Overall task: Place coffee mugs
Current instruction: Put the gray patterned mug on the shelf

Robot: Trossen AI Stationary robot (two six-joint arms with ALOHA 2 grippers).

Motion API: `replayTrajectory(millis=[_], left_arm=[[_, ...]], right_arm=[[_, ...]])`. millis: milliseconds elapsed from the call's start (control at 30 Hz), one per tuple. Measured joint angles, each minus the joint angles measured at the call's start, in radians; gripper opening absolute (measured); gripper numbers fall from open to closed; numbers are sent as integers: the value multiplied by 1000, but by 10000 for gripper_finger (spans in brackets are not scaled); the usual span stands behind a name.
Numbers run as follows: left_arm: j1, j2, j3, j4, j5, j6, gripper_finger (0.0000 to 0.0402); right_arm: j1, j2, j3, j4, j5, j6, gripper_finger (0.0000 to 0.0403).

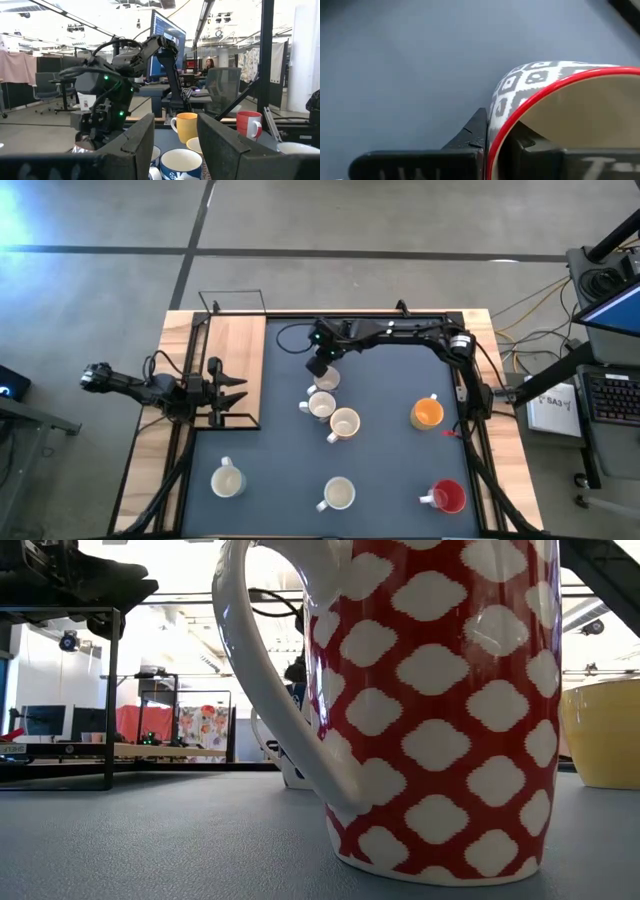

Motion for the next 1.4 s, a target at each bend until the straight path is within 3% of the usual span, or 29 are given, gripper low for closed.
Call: replayTrajectory(millis=[133, 600, 967, 1400], left_arm=[[0, 0, 0, 0, 0, 0, 133], [0, 0, 0, 0, 0, 0, 133], [0, 0, 0, 0, 0, 0, 133], [0, 0, 0, -1, 0, 0, 133]], right_arm=[[9, -2, 58, 5, -76, 3, 16], [96, -2, 131, 47, -83, 27, 24], [95, -2, 121, 46, 64, -2, 27], [66, 39, 114, 15, 66, 32, 28]])
